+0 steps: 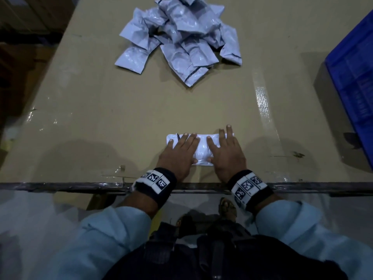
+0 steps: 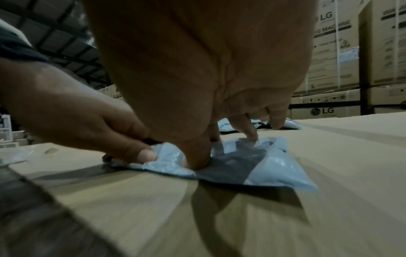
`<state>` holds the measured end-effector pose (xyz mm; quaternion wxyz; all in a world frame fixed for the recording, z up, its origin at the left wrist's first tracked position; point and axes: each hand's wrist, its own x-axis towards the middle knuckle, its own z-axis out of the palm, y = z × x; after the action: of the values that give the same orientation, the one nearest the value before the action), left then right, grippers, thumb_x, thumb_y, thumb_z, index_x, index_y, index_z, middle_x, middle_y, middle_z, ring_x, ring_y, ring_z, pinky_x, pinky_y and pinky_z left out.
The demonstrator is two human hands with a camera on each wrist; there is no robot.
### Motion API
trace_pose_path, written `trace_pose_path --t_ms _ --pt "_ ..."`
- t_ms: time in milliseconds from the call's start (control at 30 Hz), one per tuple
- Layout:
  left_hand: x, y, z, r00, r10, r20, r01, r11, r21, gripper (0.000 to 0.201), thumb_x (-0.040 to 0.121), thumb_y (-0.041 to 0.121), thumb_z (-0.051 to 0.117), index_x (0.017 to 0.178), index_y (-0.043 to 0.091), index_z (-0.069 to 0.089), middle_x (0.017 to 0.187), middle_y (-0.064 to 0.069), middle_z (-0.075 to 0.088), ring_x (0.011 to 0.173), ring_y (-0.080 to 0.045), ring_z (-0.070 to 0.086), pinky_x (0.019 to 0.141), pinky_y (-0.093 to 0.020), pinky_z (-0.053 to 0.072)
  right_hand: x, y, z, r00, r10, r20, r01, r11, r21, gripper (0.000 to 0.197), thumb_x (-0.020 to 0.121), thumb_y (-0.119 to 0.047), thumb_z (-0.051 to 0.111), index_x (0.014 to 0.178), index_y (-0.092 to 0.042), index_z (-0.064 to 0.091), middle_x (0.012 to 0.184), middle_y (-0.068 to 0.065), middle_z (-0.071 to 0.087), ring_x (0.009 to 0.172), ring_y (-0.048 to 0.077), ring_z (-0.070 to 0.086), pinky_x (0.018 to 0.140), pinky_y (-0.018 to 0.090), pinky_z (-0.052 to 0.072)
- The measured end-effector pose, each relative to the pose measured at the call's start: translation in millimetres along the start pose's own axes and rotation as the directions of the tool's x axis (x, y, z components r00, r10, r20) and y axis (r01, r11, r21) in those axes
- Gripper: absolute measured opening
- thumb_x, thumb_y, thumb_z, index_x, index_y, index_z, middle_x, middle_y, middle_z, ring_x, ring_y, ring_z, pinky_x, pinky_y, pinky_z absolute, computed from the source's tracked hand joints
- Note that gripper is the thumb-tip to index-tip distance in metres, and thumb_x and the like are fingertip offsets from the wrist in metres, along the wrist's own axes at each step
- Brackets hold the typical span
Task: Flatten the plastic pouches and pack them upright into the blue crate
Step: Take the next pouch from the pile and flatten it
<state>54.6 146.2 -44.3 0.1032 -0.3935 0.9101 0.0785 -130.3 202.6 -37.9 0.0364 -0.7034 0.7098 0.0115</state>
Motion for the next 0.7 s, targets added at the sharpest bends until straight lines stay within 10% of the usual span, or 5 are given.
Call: trace_pose_path --t_ms 100,233,467,600,700 --pt "4 4 -13 0.998 -0.026 0.062 0.022 0.998 0.055 0.071 0.105 0.037 0.04 0.162 0.015 0.005 0.17 -0.004 0.008 0.156 -0.023 0.012 0.119 -0.048 0.027 13 -4 -17 0.983 0.053 0.178 -0.035 0.994 -0.106 0.074 0.095 -0.047 0.062 0.158 -0.024 0.031 0.166 0.027 0.008 0.154 0.046 -0.007 0.125 0.052 0.014" --pt "-2 3 -53 0.994 -0.047 0.1 0.059 0.991 -0.12 0.055 0.105 0.034 0.048 0.155 0.018 0.034 0.162 -0.001 0.031 0.145 -0.022 0.034 0.112 -0.039 0.035 8 -5 -26 0.971 0.079 0.224 -0.042 0.986 -0.163 0.077 0.094 -0.049 0.06 0.159 -0.029 0.024 0.166 0.025 0.004 0.154 0.045 -0.008 0.124 0.05 0.013" --pt "-10 -7 -31 0.996 0.01 0.091 0.003 0.99 -0.143 0.052 0.107 0.029 0.04 0.158 0.021 0.029 0.168 0.002 0.02 0.153 -0.02 0.022 0.115 -0.044 0.036 -29 5 -7 0.99 0.095 0.107 -0.102 0.993 0.058 0.069 0.093 -0.048 0.057 0.155 -0.023 0.041 0.153 0.022 0.045 0.134 0.041 0.048 0.094 0.049 0.05" --pt "0 -8 -26 0.987 0.002 0.16 0.004 0.999 -0.035 0.056 0.11 0.033 0.035 0.162 0.022 0.019 0.17 0.001 0.013 0.155 -0.024 0.017 0.119 -0.047 0.031 -17 8 -23 0.995 0.052 0.09 -0.039 0.989 -0.142 0.061 0.095 -0.055 0.026 0.142 -0.031 0.055 0.134 0.012 0.064 0.126 0.037 0.051 0.095 0.046 0.043" --pt "2 -2 -27 0.986 -0.031 0.165 0.034 0.999 -0.013 0.058 0.107 0.033 0.045 0.16 0.022 0.024 0.168 -0.001 0.02 0.153 -0.029 0.023 0.115 -0.046 0.036 5 -4 -41 0.992 0.043 0.121 -0.016 0.976 -0.216 0.044 0.1 -0.055 0.041 0.123 -0.029 0.069 0.121 0.003 0.069 0.134 0.032 0.043 0.101 0.044 0.036"
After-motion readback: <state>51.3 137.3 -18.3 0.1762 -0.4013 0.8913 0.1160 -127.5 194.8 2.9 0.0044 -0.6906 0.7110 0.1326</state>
